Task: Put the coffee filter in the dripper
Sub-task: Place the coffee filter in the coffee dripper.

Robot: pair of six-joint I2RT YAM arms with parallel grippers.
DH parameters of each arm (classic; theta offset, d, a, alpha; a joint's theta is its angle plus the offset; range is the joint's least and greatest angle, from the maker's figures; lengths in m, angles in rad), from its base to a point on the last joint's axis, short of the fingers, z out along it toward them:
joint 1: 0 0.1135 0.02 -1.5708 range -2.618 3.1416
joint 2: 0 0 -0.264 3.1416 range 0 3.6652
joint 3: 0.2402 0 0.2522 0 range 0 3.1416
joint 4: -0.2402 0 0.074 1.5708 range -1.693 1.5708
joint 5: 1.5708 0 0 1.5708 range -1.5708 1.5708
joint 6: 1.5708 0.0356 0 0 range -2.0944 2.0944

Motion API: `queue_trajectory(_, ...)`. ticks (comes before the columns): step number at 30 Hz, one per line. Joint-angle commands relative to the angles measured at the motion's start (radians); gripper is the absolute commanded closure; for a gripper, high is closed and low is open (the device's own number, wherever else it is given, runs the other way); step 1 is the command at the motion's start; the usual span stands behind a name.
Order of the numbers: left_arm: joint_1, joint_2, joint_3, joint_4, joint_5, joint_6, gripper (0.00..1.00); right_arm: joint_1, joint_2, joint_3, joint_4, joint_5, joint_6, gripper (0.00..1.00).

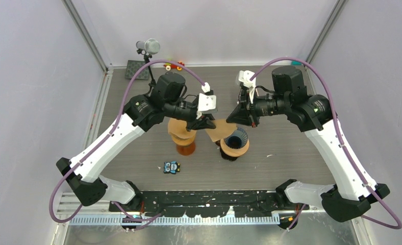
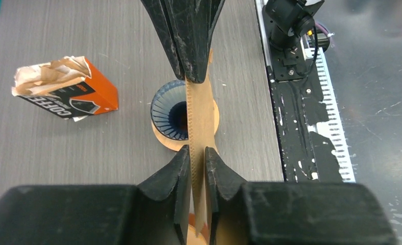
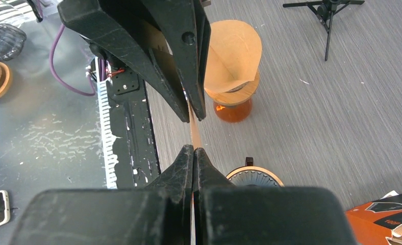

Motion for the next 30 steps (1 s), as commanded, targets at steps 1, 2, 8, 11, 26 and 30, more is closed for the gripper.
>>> queue_trajectory(1, -0.003, -0.021, -0.019, 0.014, 0.027, -0.013, 0.86, 0.006, -0.025, 0.021, 0.029, 0.013, -0.014, 1.0)
queue_trajectory(2, -0.003, -0.023, -0.022, 0.011, 0.027, -0.014, 0.88, 0.006, -0.024, 0.027, 0.029, 0.014, -0.011, 1.0)
queue_trajectory(8, -0.001, -0.037, -0.041, 0.005, 0.043, -0.046, 1.0, 0.011, -0.014, 0.061, 0.027, 0.03, 0.0, 1.0)
queue_trajectory(11, 0.001, -0.063, -0.061, 0.03, 0.054, -0.07, 1.0, 0.012, -0.012, 0.069, 0.03, 0.044, 0.005, 0.91)
queue_trajectory(26, 0.171, -0.277, -0.325, 0.423, 0.348, -0.45, 1.0, -0.006, -0.152, -0.05, 0.138, 0.081, 0.077, 0.48)
queue_trajectory(30, 0.202, -0.278, -0.382, 0.574, 0.405, -0.603, 1.0, -0.007, -0.157, -0.092, 0.167, 0.045, 0.089, 0.5)
